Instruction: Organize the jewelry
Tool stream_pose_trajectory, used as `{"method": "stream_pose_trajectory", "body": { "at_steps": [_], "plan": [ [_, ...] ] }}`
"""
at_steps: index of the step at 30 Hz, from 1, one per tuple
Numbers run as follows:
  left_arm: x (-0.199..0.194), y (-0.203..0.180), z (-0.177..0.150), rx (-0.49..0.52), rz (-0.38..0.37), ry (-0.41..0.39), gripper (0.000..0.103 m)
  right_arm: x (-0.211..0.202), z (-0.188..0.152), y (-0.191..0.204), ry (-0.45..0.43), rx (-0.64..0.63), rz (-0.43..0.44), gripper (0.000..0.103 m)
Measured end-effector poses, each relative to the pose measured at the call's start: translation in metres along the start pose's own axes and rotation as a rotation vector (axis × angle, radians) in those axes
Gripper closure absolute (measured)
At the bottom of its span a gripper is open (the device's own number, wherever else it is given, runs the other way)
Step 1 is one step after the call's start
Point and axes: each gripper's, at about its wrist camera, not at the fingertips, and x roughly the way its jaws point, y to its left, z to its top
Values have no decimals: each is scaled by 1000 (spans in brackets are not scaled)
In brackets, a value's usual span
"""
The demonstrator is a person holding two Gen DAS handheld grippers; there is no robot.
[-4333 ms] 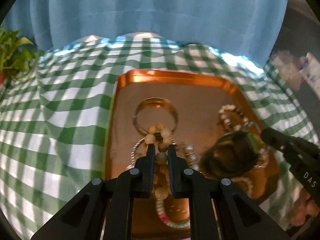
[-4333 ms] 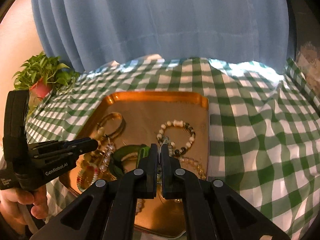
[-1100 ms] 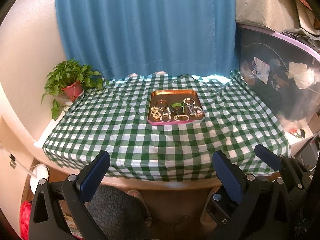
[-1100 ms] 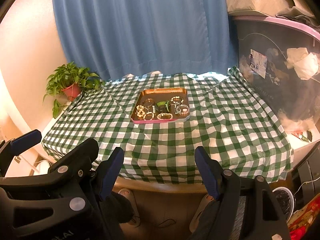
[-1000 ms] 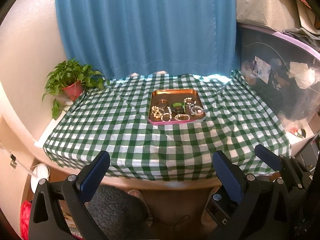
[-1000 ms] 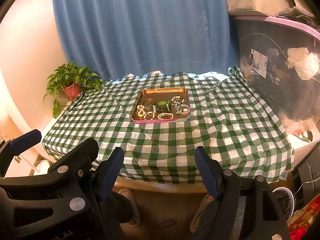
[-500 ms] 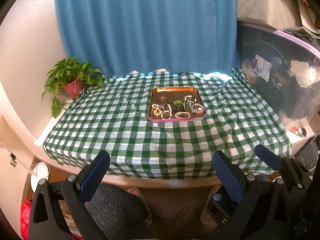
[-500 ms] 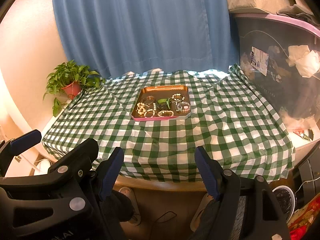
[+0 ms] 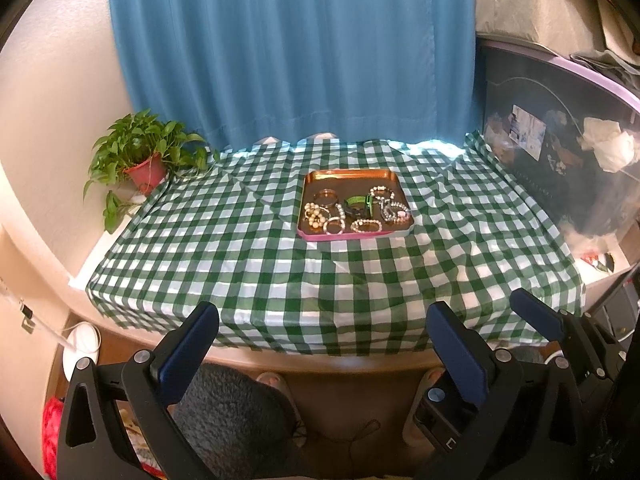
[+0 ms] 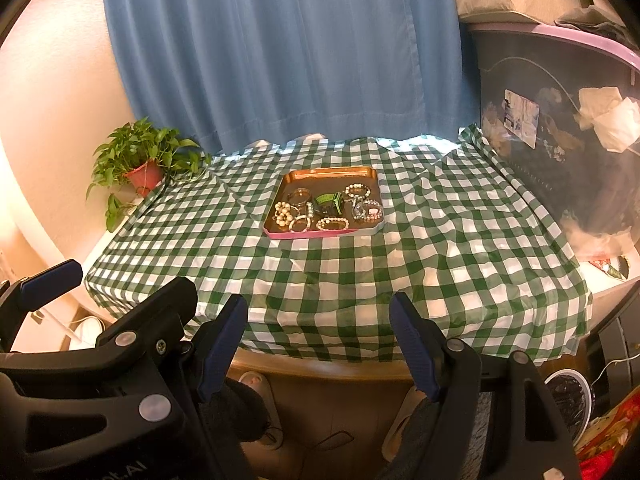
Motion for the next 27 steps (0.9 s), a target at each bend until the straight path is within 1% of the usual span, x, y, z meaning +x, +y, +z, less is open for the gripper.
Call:
{"method": "stream_pose_trajectory", "body": {
  "at_steps": [27],
  "plan": [
    [0,0,1,4,-1,2,0,0,-2,1,4,2,2,33]
  ]
}}
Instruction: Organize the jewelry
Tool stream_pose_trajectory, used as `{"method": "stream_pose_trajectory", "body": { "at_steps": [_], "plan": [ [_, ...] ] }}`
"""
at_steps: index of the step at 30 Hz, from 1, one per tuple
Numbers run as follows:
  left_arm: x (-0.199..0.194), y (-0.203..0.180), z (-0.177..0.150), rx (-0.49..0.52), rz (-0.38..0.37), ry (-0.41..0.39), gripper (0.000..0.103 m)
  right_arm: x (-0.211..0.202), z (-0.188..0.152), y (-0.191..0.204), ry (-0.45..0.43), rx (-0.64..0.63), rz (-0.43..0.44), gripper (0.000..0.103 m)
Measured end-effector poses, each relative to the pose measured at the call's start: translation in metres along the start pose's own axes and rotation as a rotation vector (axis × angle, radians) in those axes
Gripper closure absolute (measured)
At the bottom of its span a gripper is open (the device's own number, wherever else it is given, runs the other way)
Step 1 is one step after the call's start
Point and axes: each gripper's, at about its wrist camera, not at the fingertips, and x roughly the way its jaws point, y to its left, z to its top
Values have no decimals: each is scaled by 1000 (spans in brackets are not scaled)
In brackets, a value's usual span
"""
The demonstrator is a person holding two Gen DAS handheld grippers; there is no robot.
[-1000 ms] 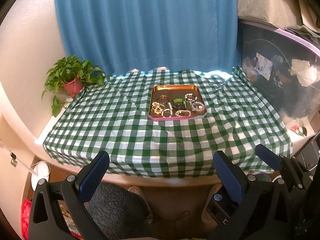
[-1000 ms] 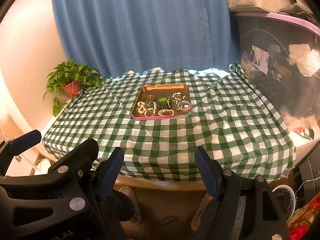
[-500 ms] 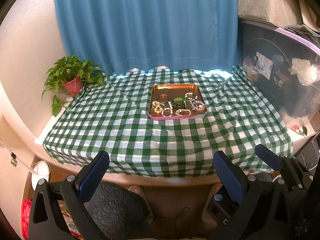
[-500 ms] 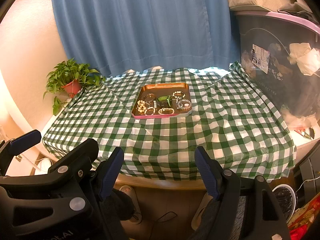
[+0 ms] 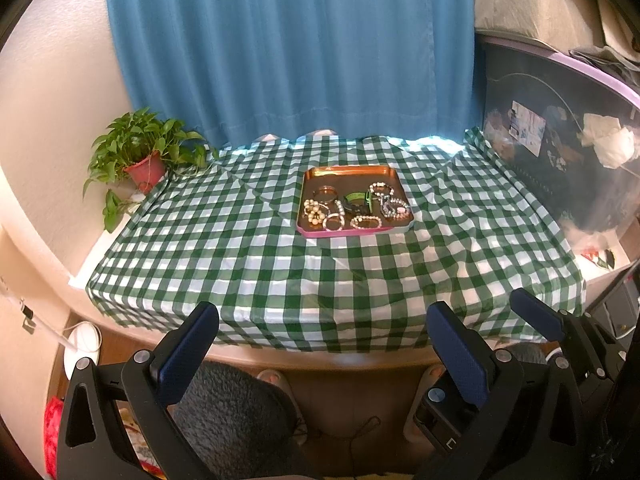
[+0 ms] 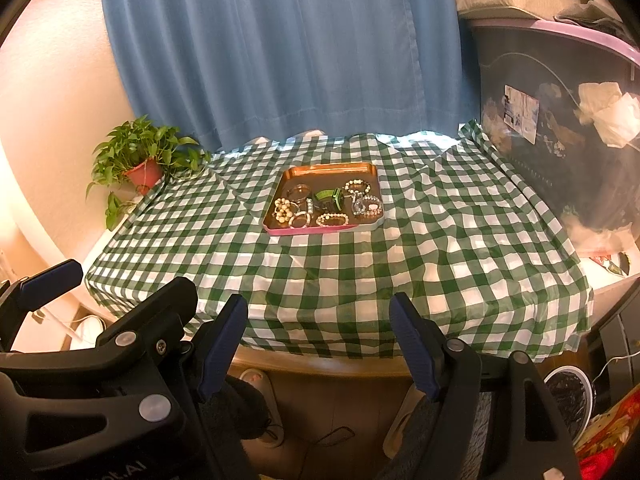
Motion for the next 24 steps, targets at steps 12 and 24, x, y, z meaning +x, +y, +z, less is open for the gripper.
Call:
{"method": "stream_pose_trajectory", "body": {
  "at_steps": [12,24],
  "plan": [
    [2,1,-2,1,1,6,0,0,-1,0,2,0,0,33],
    [2,1,-1,2,0,9,0,0,-1,0,5,1,0,33]
  ]
}}
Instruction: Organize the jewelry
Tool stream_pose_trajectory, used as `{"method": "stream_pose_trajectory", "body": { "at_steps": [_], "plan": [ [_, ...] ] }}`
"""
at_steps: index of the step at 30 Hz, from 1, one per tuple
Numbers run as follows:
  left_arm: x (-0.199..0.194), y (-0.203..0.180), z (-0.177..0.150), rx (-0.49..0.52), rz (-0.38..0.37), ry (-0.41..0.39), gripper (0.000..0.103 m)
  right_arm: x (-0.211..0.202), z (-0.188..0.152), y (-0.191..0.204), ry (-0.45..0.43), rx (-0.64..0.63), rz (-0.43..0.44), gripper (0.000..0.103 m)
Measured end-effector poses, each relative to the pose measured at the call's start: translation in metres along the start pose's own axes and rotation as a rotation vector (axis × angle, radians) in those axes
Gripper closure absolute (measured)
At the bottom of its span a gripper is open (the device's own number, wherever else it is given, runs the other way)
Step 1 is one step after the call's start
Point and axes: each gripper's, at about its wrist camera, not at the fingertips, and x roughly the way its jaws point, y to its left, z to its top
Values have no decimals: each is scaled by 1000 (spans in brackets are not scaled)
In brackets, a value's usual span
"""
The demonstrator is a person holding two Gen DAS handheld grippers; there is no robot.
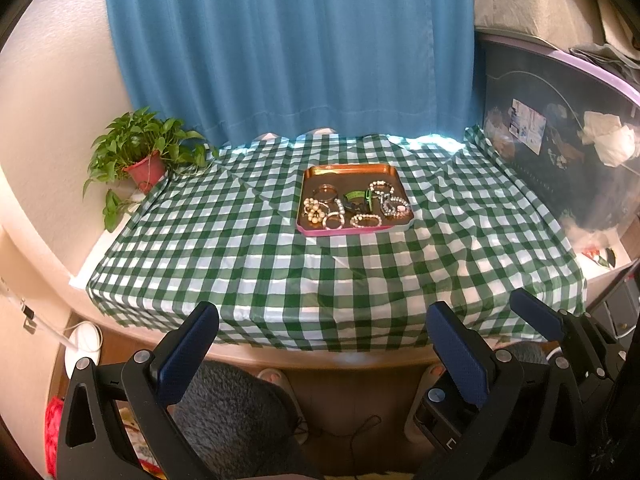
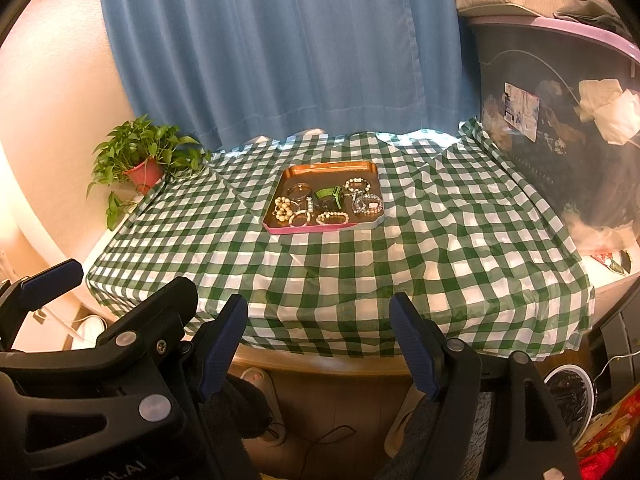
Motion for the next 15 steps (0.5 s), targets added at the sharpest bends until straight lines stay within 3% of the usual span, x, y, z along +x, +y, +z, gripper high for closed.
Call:
{"method": "stream_pose_trajectory", "body": {
  "at_steps": [15],
  "plan": [
    [0,3,-8,3,-8,10,0,0,-2,1,3,2,1,33]
  ]
}}
